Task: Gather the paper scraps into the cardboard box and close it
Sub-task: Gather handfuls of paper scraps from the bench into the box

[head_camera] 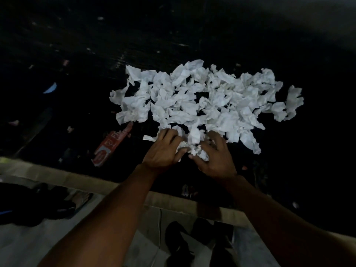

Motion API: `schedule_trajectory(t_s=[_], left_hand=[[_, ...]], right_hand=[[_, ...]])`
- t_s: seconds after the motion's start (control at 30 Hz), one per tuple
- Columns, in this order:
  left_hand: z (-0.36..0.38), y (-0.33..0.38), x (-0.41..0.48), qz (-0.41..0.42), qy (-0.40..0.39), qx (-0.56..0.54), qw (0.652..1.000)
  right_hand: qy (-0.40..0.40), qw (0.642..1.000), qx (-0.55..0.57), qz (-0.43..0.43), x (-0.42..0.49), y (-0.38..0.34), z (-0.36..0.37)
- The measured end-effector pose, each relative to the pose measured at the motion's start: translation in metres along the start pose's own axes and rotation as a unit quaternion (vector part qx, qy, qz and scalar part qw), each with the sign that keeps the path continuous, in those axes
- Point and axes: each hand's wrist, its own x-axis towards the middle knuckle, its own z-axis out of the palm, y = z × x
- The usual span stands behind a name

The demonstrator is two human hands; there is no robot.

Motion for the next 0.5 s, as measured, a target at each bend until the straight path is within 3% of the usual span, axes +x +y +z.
schedule_trajectory(t_s=[0.23, 0.37, 0.5], left_hand=[[0.009, -0.004, 0.002, 0.002, 0.028, -0.048, 0.998], [0.005, -0.001, 0.003, -0.018, 0.029, -0.068, 0.997], [0.000, 0.003, 0.002, -0.048, 0.012, -0.094, 0.994]], right_hand=[[-0.014, 1.000, 0.017, 0.000, 0.009, 0.003, 0.005], [-0.046, 0.993, 0.088, 0.059, 0.006, -0.004, -0.005], [-0.046, 0.998, 0.050, 0.015, 0.005, -0.003, -0.002]])
